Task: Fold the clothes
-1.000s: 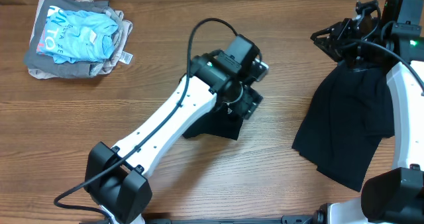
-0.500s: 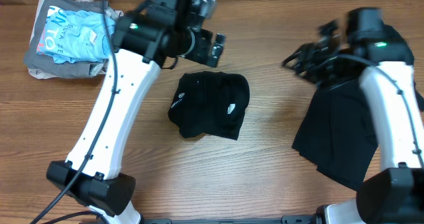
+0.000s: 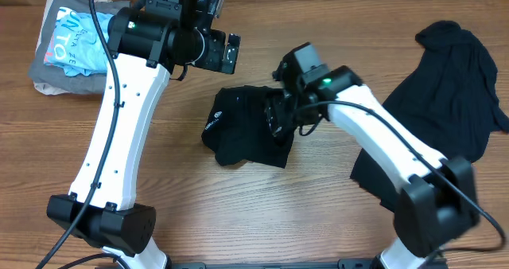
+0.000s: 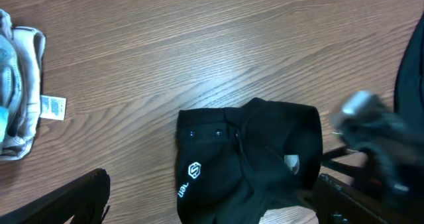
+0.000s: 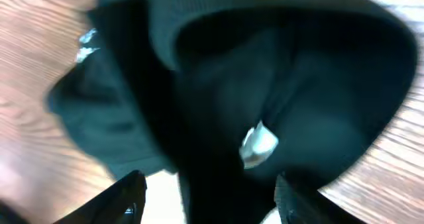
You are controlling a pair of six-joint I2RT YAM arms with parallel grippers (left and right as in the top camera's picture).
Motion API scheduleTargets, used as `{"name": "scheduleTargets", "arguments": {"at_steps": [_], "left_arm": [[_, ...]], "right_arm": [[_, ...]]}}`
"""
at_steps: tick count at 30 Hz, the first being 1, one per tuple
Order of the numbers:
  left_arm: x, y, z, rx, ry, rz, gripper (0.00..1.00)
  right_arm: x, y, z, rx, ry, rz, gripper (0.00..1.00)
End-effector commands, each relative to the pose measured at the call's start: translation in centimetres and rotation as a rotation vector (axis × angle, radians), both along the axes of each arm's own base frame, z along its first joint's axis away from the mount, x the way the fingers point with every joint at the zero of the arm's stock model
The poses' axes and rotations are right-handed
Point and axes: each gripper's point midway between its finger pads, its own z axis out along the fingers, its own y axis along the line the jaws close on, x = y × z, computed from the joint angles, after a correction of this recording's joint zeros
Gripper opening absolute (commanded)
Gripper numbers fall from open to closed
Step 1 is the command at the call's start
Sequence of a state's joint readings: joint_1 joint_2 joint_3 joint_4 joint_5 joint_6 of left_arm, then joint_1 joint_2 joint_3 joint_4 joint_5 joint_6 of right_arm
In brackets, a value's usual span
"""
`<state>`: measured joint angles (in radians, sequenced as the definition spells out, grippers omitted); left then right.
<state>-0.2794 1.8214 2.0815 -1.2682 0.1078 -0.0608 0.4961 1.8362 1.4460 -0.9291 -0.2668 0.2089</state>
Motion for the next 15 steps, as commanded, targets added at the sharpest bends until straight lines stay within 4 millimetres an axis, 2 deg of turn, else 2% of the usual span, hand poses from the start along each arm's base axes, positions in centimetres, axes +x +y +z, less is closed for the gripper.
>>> {"name": "scheduleTargets", "arguments": {"at_steps": [1,2,4,7,13,15], "left_arm": [[-0.2,0.3,1.0,0.008,-0.027,0.003,1.00],[-0.3,0.3,0.9,0.010,-0.022,0.003,1.00],[-0.5,0.4,0.8,0.013,-0.010,0.003,1.00],[-0.8,0.5,0.4,0.018,0.007,0.003,1.00],[-1.1,0.6,-1.7,0.034,0.058,0.002,1.00],[-1.1,0.8,-2.4,0.047,0.067,0.005,1.00]], "right_arm": [[-0.2,0.6,-2.4,-0.047,0.011,0.039,0.38],[-0.3,0.5,-2.5,-0.051,0.023,0.031,0.05],[-0.9,0.0,-2.5,-0.059,0.071,-0.031,0.04],[-2.3,-2.3,-3.0,-0.123,0.180,-0.164,0.04],[-4.5,-3.6,-6.5,-0.151,0.266,-0.229,0.04],[-4.7,-3.7,-7.0,-0.136,0.283,-0.246,0.04]]}}
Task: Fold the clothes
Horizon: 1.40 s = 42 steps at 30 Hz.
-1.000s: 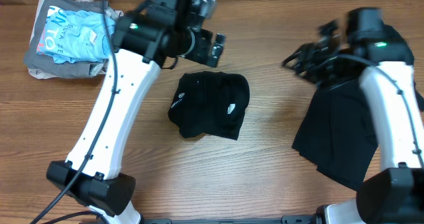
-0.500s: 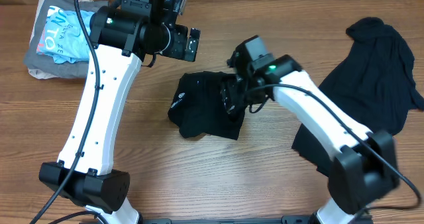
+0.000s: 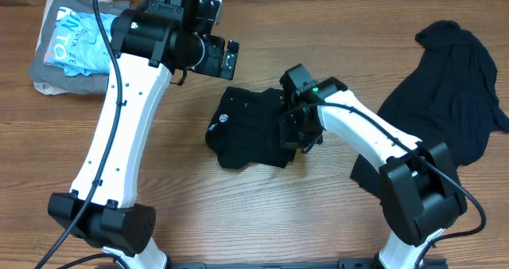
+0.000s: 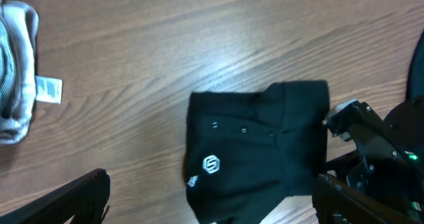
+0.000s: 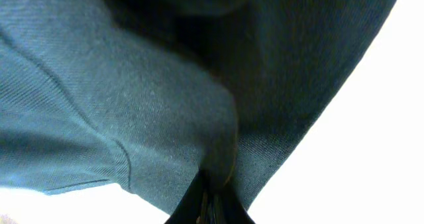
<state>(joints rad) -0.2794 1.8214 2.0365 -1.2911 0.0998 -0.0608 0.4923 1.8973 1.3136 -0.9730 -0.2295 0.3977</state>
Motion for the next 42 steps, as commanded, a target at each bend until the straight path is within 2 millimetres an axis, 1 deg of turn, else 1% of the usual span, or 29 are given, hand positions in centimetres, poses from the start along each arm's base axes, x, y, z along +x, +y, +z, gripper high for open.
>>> {"name": "scheduleTargets", "arguments": {"at_steps": [1,5,6,7,8,9,10,11,12,13,14,16,17,18,19,21,22,23,25,27,28,30,31,33,34,36,39,42], "left_arm": [[-0.2,0.5,-0.8,0.030,0.006,0.003,1.00],[-0.3,0.6,-1.2,0.041,0.012,-0.005,1.00],[-0.2,0.6,-1.1,0.042,0.008,-0.009,1.00],[-0.2,0.6,-1.1,0.043,0.005,-0.013,1.00],[-0.1,0.5,-1.1,0.043,0.000,-0.014,1.00],[0.0,0.5,-1.0,0.041,-0.006,-0.014,1.00],[0.1,0.5,-1.0,0.040,-0.008,-0.014,1.00],[0.1,0.5,-0.9,0.040,-0.010,-0.015,1.00],[0.1,0.4,-0.9,0.042,-0.012,-0.024,1.00],[0.1,0.3,-0.9,0.042,-0.013,-0.026,1.00],[0.1,0.1,-0.9,0.042,-0.013,-0.030,1.00],[-0.1,-0.6,-0.9,0.044,-0.018,-0.054,1.00],[-0.3,-1.2,-1.0,0.047,-0.020,-0.075,1.00],[-0.7,-2.3,-1.1,0.049,-0.020,-0.105,1.00],[-1.0,-3.2,-1.3,0.050,-0.018,-0.126,1.00],[-2.1,-6.0,-1.9,0.054,-0.007,-0.195,1.00],[-2.5,-7.1,-2.3,0.056,-0.001,-0.222,1.00],[-3.0,-8.4,-2.7,0.059,0.008,-0.243,1.00],[-3.6,-10.2,-3.8,0.079,0.025,-0.238,1.00],[-4.6,-13.2,-6.1,0.127,0.051,-0.243,1.00],[-5.1,-14.3,-7.2,0.146,0.064,-0.254,1.00],[-6.6,-16.7,-10.1,0.205,0.106,-0.285,1.00],[-7.1,-17.2,-11.5,0.255,0.118,-0.288,1.00],[-7.8,-17.4,-14.3,0.374,0.135,-0.260,1.00],[-8.5,-17.7,-16.4,0.427,0.165,-0.269,1.00],[-9.0,-18.0,-18.4,0.454,0.202,-0.286,1.00],[-8.9,-17.6,-20.6,0.512,0.228,-0.285,1.00],[-8.3,-16.7,-21.5,0.569,0.212,-0.255,1.00]], "right_arm": [[-0.5,-0.7,-0.5,0.007,0.034,-0.065,0.04],[-0.1,-0.7,0.0,0.061,0.054,-0.091,0.04],[0.1,-0.5,0.4,0.092,0.060,-0.087,0.10],[0.5,0.0,1.5,0.143,0.058,-0.072,0.22],[1.0,0.3,2.6,0.182,0.048,-0.064,0.28],[2.0,0.3,4.5,0.213,0.018,-0.076,0.37],[2.5,0.1,5.5,0.221,-0.001,-0.084,0.40],[3.2,-0.2,6.9,0.233,-0.029,-0.094,0.51],[4.2,-0.8,9.1,0.248,-0.071,-0.109,0.61],[4.9,-1.4,10.6,0.255,-0.104,-0.127,0.69],[5.9,-2.6,12.5,0.258,-0.148,-0.156,0.76],[7.6,-5.8,15.4,0.239,-0.229,-0.233,0.83],[8.5,-8.2,16.7,0.223,-0.271,-0.290,0.86],[9.2,-10.7,17.8,0.211,-0.304,-0.352,0.87],[9.6,-12.6,18.4,0.207,-0.321,-0.398,0.88],[10.1,-17.7,18.7,0.188,-0.337,-0.527,0.91],[10.0,-19.7,18.5,0.178,-0.333,-0.575,0.91],[9.9,-21.1,18.4,0.171,-0.325,-0.611,0.91],[9.4,-23.5,18.2,0.154,-0.324,-0.643,0.92],[8.7,-25.4,18.0,0.140,-0.311,-0.673,0.92],[8.4,-25.9,17.9,0.134,-0.308,-0.671,0.92],[8.1,-26.2,17.8,0.127,-0.301,-0.669,0.92],[8.0,-26.2,17.8,0.124,-0.300,-0.663,0.92],[8.0,-26.2,17.8,0.124,-0.300,-0.660,0.93],[8.0,-26.2,17.8,0.124,-0.301,-0.659,0.93],[8.0,-26.2,17.8,0.124,-0.301,-0.659,0.93],[8.0,-26.2,17.8,0.124,-0.301,-0.659,0.93],[8.0,-26.2,17.7,0.124,-0.298,-0.660,0.93]]}}
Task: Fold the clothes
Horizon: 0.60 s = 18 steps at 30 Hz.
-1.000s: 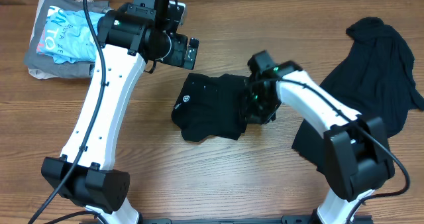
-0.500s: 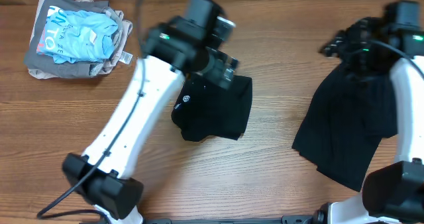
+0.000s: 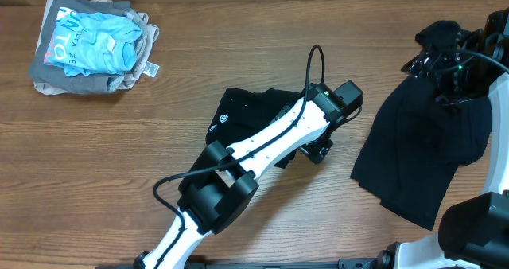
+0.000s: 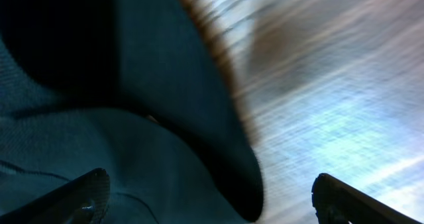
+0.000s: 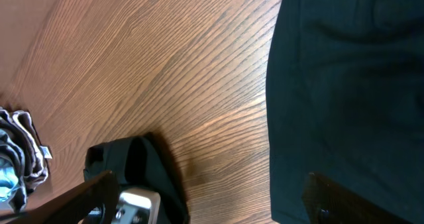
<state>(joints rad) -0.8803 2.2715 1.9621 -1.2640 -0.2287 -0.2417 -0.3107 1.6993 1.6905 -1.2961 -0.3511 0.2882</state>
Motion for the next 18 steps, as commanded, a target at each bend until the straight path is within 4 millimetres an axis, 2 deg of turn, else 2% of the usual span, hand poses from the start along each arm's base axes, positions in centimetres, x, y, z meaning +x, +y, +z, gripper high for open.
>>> {"name": "scheduleTargets", "arguments": {"at_steps": [1,11,17,18], "left_arm": [[1.5,1.5,-0.9,0.082,-0.071,0.054,1.00],[2.4,4.0,-5.7,0.229,-0.022,0.020,1.00],[4.1,7.7,-7.6,0.335,-0.013,0.064,1.00],[4.9,8.9,-7.9,0.338,-0.005,0.097,0.95]], "right_arm": [[0.1,0.0,0.5,-0.010,-0.016,0.009,0.93],[0.1,0.0,0.5,-0.010,-0.017,0.009,0.93],[0.1,0.0,0.5,-0.012,-0.015,0.008,0.93],[0.1,-0.3,0.4,-0.024,-0.011,0.003,0.93]]}}
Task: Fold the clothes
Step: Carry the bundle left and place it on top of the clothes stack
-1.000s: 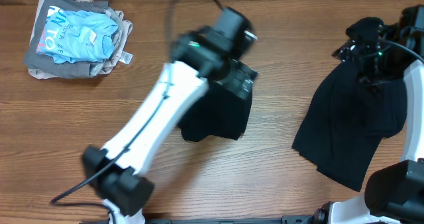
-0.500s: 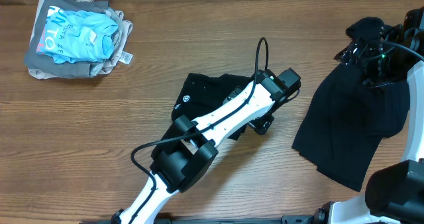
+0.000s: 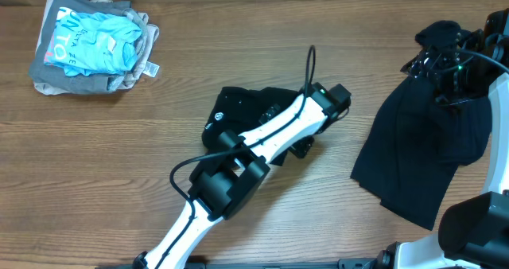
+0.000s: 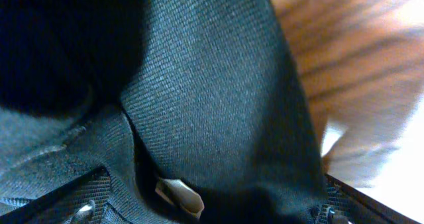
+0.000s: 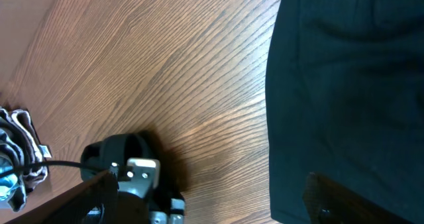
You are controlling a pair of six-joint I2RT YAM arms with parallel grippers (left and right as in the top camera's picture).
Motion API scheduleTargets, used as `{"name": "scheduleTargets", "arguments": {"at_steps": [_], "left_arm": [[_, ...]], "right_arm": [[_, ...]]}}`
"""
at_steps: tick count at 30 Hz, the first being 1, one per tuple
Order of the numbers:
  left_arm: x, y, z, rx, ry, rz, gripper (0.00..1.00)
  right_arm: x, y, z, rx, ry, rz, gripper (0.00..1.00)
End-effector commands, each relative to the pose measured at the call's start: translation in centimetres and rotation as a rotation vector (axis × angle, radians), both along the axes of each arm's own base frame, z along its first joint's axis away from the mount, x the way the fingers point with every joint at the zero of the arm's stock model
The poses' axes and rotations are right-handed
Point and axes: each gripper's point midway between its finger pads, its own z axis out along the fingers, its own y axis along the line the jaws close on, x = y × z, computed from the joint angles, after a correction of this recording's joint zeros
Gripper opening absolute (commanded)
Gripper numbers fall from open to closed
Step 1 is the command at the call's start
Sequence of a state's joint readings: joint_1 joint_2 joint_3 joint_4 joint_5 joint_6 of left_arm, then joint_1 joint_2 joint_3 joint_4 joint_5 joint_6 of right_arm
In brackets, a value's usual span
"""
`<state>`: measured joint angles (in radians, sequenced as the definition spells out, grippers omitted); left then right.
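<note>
A small black garment (image 3: 242,122) with a white logo lies folded at the table's middle. My left gripper (image 3: 302,143) is down on its right edge. Black fabric (image 4: 199,85) with a white tag (image 4: 179,194) fills the left wrist view, and the left gripper (image 4: 212,187) stands open with cloth between its fingers (image 4: 89,197). A larger unfolded black garment (image 3: 429,142) is spread at the right. My right gripper (image 3: 441,66) hangs open above its top; in its own view the right gripper (image 5: 209,184) frames bare wood and that garment (image 5: 344,85).
A folded stack with a light blue shirt on top (image 3: 87,38) sits at the back left. The wooden table (image 3: 119,157) is bare between the stack and the middle garment. The left arm (image 3: 254,150) reaches across the front centre.
My left gripper has shifted a little left, further onto the folded garment; wood showed beside the cloth before, now fabric covers nearly its whole view. The right arm has not moved.
At first my right gripper was at the small garment's right side with fabric raised, the left arm high at the back. Then the right gripper pressed low on the flattened fold. Later the right arm was over the large garment and the left gripper at the fold's right edge, now on it.
</note>
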<state>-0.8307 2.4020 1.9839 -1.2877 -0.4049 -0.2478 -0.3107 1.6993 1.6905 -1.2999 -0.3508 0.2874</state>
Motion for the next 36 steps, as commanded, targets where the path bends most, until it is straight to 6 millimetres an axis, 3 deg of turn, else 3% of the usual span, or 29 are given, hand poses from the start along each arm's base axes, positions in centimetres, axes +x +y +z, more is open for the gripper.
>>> {"name": "scheduleTargets", "arguments": {"at_steps": [1,2,3,9,12,15,17,20,24,29,31,33,36], "left_arm": [[2.4,5.5,-4.0,0.115,0.043,0.086,0.78],[2.8,6.1,-4.1,0.104,0.047,0.111,0.32],[3.3,6.8,-4.1,0.097,0.046,0.133,0.06],[6.3,11.1,-4.3,0.071,0.030,0.244,0.04],[7.5,13.0,-2.3,0.068,0.028,0.282,0.04],[9.3,14.6,2.0,0.033,-0.015,0.333,0.04],[10.9,15.4,6.1,-0.018,-0.082,0.349,0.04],[13.1,16.3,14.5,-0.128,-0.238,0.312,0.04],[13.6,17.7,21.7,-0.191,-0.378,0.259,0.04],[13.7,20.7,28.7,-0.196,-0.524,0.158,0.04],[14.1,22.2,30.3,-0.178,-0.570,0.142,0.04],[14.8,24.3,31.8,-0.126,-0.624,0.140,0.04],[16.3,29.4,34.0,0.023,-0.704,0.151,0.04]], "right_arm": [[0.1,-0.3,0.4,-0.028,-0.013,0.002,0.93],[0.1,-0.3,0.4,-0.028,-0.013,0.002,0.93],[0.2,-0.3,0.4,-0.028,-0.013,0.002,0.94],[0.2,-0.3,0.4,-0.028,-0.014,0.002,0.93],[0.3,-0.4,0.4,-0.030,-0.019,0.002,0.93],[0.4,-0.5,0.4,-0.034,-0.023,0.001,0.94],[0.3,-0.7,0.3,-0.045,-0.018,-0.003,0.94],[0.3,-0.8,0.3,-0.055,-0.014,-0.007,0.94],[0.2,-1.1,0.2,-0.072,-0.009,-0.013,0.95],[0.2,-1.2,0.2,-0.074,-0.008,-0.014,0.97],[0.2,-1.2,0.2,-0.074,-0.007,-0.014,0.97],[0.1,-1.1,0.1,-0.073,-0.001,-0.014,0.97],[-0.2,-1.0,0.0,-0.068,0.013,-0.013,0.98]]}}
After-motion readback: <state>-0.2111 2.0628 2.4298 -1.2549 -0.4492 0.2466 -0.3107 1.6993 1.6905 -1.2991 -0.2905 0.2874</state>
